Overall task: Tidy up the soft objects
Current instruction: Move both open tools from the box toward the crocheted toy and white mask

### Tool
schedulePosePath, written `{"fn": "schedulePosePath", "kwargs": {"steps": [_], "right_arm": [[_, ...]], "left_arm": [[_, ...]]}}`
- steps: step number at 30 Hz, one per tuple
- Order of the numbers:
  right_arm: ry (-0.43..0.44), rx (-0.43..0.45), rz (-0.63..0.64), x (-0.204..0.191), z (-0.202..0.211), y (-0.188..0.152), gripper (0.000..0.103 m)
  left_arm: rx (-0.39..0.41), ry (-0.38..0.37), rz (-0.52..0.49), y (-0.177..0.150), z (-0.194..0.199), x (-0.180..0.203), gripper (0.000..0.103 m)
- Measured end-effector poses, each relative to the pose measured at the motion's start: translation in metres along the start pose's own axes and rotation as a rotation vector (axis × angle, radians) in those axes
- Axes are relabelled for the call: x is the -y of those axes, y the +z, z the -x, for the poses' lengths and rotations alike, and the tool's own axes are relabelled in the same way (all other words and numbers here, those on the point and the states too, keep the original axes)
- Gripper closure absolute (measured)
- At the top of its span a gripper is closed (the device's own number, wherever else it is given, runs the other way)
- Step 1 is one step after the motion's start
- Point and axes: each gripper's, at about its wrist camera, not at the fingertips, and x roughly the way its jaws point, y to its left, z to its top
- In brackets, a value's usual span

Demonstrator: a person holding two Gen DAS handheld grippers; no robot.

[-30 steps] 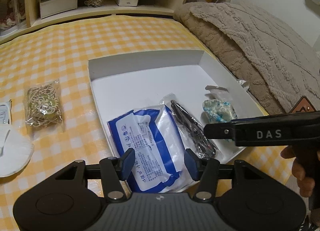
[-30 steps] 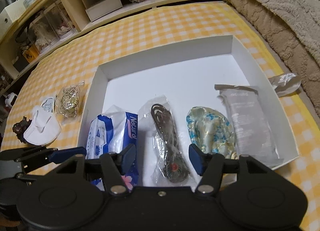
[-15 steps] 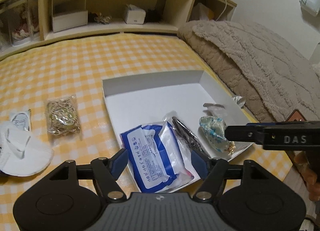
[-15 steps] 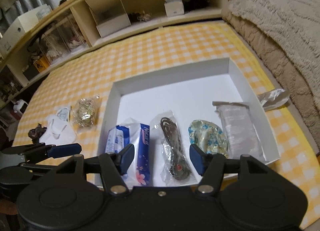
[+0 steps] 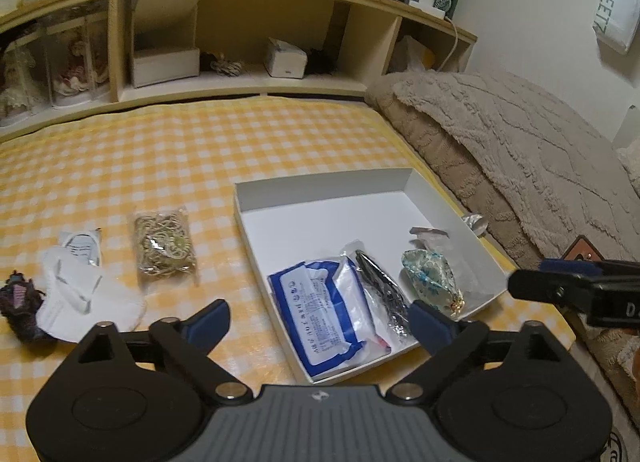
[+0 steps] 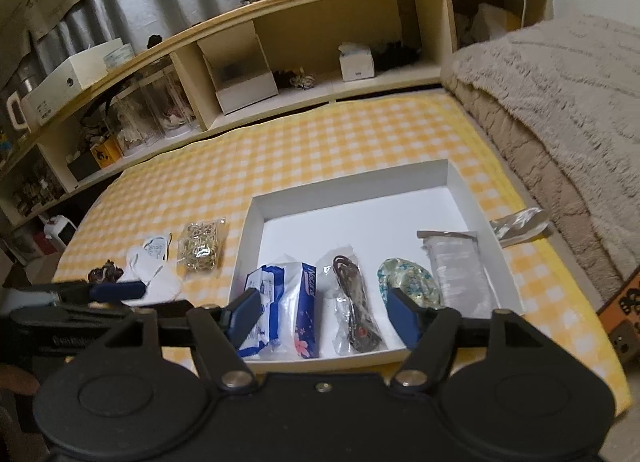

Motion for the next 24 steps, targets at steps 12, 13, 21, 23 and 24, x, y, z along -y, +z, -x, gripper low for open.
{"fn": "schedulePosePath", "kwargs": {"steps": [12, 13, 21, 23, 24], "right_arm": [[-0.071, 0.066, 0.055, -0.017, 0.030, -0.018, 0.000], [-0.077, 0.072, 0.057, -0.019, 0.032, -0.019, 0.000], [-0.101, 0.072, 0.052, -0.030, 0.031, -0.023, 0.000], [-0.105, 0.071, 0.039, -0.031, 0.028, -0.023, 0.000], [-0.105, 0.070, 0.034, -0.032, 0.027, -0.023, 0.000]], "left_arm": [[0.039, 0.019, 0.002, -0.011, 0.029, -0.015, 0.000], [0.045, 0.015, 0.005, -0.012, 0.031, -0.017, 0.000], [0.074, 0.018, 0.019, -0.015, 0.045, -0.031, 0.000], [0.083, 0.023, 0.026, -0.015, 0.048, -0.038, 0.000], [0.090, 0.024, 0.031, -0.016, 0.049, -0.042, 0.000]]}}
